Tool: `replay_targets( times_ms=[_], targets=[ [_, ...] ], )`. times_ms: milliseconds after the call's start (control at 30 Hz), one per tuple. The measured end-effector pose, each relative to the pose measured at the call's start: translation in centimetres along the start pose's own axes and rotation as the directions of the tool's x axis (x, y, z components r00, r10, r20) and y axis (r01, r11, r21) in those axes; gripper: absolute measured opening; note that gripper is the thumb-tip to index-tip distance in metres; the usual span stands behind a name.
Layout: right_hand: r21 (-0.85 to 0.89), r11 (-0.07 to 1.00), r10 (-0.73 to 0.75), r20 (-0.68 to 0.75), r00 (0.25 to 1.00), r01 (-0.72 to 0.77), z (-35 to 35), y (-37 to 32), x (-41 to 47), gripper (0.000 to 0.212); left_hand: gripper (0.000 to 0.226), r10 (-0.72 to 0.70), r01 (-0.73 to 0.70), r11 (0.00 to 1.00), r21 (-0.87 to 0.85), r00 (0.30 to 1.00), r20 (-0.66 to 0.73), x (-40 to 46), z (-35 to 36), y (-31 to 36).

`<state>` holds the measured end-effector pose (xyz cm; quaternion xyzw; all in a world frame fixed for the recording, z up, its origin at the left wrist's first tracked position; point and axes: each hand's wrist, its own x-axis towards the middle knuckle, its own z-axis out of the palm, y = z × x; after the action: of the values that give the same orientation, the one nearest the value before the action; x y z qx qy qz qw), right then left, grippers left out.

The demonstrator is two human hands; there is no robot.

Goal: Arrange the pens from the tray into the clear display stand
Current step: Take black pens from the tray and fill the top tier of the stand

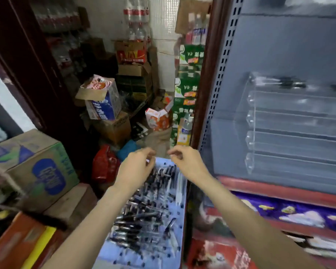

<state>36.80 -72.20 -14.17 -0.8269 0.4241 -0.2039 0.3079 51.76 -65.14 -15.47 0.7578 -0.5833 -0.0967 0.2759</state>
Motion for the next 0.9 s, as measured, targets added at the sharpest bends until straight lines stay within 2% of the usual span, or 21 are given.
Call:
replay_targets(
  times_ms=[133,200,333,433,633,833,900],
  targets=[
    [-0.049,0.986,0.166,0.15,0.975,-0.161,7.5,0.2,-2.0,0.025,0.021,-0.076,0.074,0.997,0.023,0.986,0.146,-3.9,0.4,-7.0],
    [-0.094,0.973,0.226,0.201,0.953,-0.211,10.2,0.6,-3.1,0.029,0.022,-0.06,0.056,0.998,0.026,0.973,0.222,-5.3,1.1,-9.8],
    [-0.186,0.94,0.324,0.241,0.915,-0.285,13.3,1.7,-4.8,0.038,0.031,-0.028,0.014,0.999,0.039,0.921,0.389,-7.0,3.1,-13.5],
    [-0.27,0.922,0.345,0.246,0.906,-0.277,14.5,2.4,-5.7,0.039,0.034,0.008,-0.023,0.999,0.028,0.886,0.464,-7.6,4.5,-14.9],
    [-0.386,0.892,0.332,0.202,0.921,-0.237,15.1,3.0,-5.8,0.023,0.02,-0.018,0.034,0.999,-0.035,0.922,0.386,-8.0,5.4,-16.4],
    [-0.331,0.905,0.346,0.207,0.915,-0.268,15.5,3.6,-5.9,0.015,0.009,-0.032,0.051,0.998,-0.038,0.917,0.397,-7.3,5.5,-17.2],
    [-0.305,0.911,0.348,0.211,0.914,-0.276,15.6,3.8,-5.8,0.013,0.008,-0.032,0.087,0.987,-0.137,0.931,0.363,-7.1,5.5,-16.9]
  ],
)
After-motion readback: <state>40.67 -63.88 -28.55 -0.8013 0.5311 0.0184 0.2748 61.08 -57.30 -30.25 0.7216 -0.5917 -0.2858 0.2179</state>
